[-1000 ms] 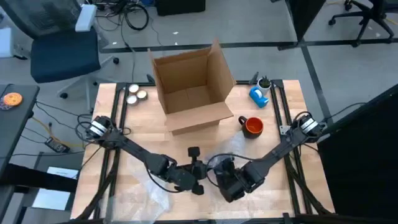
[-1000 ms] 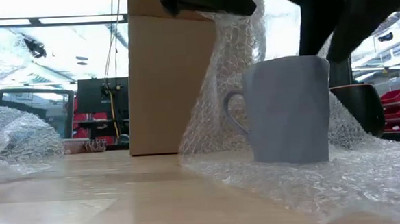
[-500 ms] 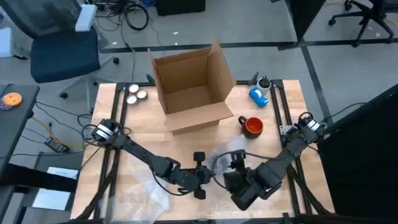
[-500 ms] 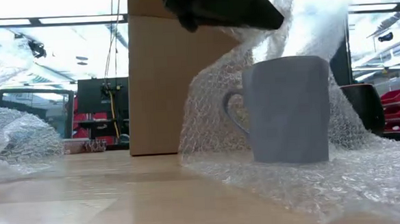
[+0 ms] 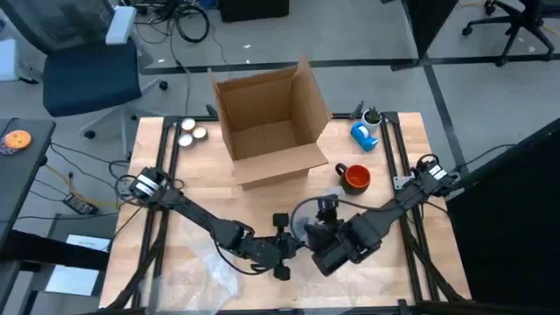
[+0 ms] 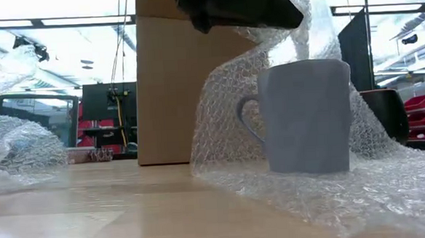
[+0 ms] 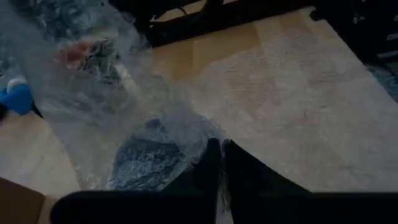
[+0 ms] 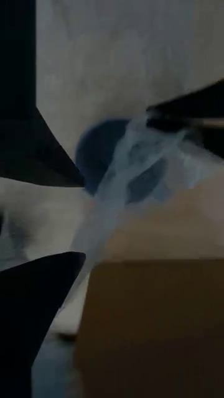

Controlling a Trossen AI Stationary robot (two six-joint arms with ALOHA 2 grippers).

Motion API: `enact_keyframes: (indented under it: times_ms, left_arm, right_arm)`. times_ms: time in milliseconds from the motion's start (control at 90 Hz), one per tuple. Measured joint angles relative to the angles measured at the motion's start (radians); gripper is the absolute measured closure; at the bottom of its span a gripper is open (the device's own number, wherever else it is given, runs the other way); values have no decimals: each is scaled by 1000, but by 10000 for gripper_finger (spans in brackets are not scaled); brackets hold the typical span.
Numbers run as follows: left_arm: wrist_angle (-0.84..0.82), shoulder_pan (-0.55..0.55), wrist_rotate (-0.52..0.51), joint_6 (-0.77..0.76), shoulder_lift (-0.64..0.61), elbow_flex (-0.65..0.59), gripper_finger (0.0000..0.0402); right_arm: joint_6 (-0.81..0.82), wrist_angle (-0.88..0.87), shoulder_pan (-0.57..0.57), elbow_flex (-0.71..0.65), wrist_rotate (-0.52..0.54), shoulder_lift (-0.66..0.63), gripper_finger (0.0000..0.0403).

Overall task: Wrap mug
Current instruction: Wrap the blue mug with the top bubble wrap

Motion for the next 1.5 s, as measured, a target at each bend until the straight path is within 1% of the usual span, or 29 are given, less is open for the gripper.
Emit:
enact_keyframes:
  times_ms: [178,311,456,711,822,922,1167,1256,1389,1500]
  left_arm:
    - [11,0,0,4,0,0,401]
    - [11,0,0,7,0,0,401]
    - [17,0,0,35,0,0,402]
    - [19,0,-1,106,0,27,393]
    - [-40,0,-4,124,0,61,388]
    - [-82,3,-21,135,0,79,387]
    - [-94,1,-47,166,0,105,386]
    - [-161,-7,-59,174,-6,129,386]
    - [-308,-22,-116,168,-14,178,386]
    - [-363,-31,-127,156,-17,200,386]
  right_arm:
    - [-86,146,-41,-103,-107,0,250]
    - [-135,252,-57,-166,-131,0,250]
    - [-167,312,-73,-199,-164,0,254]
    - [-163,317,-96,-266,-189,0,262]
    - [-155,324,-95,-286,-199,-3,266]
    - [-154,321,-93,-288,-199,-3,268]
    - [-151,328,-91,-288,-200,-6,273]
    - [-143,331,-91,-288,-201,-5,273]
    - [-135,335,-90,-288,-200,-4,273]
    - [-133,331,-88,-289,-198,-3,273]
